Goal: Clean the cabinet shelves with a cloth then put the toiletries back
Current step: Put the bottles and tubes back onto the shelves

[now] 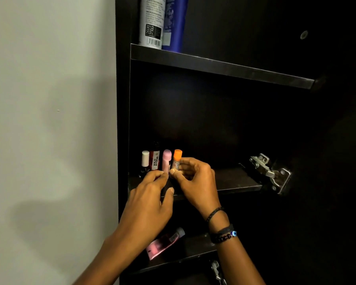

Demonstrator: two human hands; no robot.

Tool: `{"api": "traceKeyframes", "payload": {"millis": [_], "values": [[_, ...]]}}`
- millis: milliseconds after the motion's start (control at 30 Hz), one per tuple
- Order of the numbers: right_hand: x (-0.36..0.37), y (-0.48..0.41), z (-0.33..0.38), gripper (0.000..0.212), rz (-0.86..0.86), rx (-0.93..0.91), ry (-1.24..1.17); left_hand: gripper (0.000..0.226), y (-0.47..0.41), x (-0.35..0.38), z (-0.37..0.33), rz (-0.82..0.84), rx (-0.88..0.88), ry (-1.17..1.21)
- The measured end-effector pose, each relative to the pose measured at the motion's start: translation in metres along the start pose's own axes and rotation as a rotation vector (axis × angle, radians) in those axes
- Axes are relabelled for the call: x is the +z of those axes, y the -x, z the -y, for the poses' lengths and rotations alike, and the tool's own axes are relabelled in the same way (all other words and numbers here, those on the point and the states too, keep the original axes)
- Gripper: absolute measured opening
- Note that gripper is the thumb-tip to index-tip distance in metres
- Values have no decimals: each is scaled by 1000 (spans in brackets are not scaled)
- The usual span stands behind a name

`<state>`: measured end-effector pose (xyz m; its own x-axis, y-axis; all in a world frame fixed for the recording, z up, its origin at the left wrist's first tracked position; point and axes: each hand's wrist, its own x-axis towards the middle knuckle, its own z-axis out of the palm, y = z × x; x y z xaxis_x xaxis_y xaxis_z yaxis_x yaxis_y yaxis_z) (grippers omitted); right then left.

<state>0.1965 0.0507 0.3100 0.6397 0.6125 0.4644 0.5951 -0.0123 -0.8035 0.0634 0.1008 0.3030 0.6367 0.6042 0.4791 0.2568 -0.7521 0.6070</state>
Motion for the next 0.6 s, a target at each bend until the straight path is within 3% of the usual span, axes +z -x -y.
{"api": "traceKeyframes", "payload": {"millis": [600], "values": [[10,3,-5,32,-39,-26,61,44,1,-7,-1,22,-20,68]]}}
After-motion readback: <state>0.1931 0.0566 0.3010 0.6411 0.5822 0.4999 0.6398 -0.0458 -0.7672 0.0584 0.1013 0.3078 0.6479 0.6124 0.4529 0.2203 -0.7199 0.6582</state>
